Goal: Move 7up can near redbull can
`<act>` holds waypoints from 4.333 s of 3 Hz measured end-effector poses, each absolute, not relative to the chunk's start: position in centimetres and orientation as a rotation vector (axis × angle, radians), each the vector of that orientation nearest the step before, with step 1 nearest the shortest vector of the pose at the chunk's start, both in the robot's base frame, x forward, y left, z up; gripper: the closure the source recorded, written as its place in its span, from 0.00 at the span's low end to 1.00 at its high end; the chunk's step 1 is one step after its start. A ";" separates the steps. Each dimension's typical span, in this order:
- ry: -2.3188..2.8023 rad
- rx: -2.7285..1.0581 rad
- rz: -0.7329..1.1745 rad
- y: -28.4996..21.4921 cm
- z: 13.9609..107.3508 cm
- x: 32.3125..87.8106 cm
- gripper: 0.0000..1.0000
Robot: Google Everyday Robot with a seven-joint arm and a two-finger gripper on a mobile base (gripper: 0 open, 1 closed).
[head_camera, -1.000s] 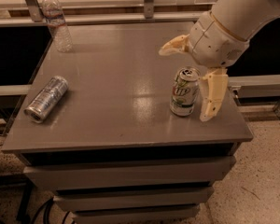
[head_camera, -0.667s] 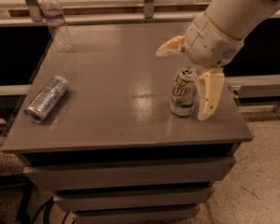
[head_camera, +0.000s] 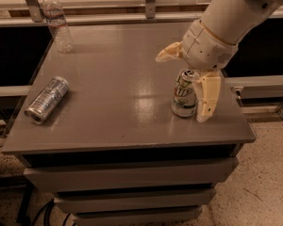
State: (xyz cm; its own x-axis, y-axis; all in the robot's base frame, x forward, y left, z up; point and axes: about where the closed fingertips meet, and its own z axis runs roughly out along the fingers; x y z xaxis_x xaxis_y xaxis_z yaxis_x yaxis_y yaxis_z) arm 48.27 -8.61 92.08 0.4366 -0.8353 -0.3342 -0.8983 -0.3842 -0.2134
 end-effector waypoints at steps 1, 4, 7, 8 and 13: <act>1.495 -2.333 0.248 -8.8 91.2 49.1 0.00; 1.571 -2.310 0.259 -10.5 89.1 52.2 0.00; 1.613 -2.286 0.257 -12.1 88.7 52.9 0.00; 1.620 -2.281 0.248 -12.6 88.9 52.9 0.18; 1.620 -2.280 0.236 -13.2 89.5 52.7 1.00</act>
Offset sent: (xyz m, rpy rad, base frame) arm 0.0351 -0.0140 -0.0287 -0.0276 0.0406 -0.0399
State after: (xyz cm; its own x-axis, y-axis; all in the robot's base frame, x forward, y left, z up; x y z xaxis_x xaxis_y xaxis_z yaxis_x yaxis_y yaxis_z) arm 52.67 -13.23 89.52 0.3387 -0.8838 -0.3226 -0.9392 -0.2968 -0.1729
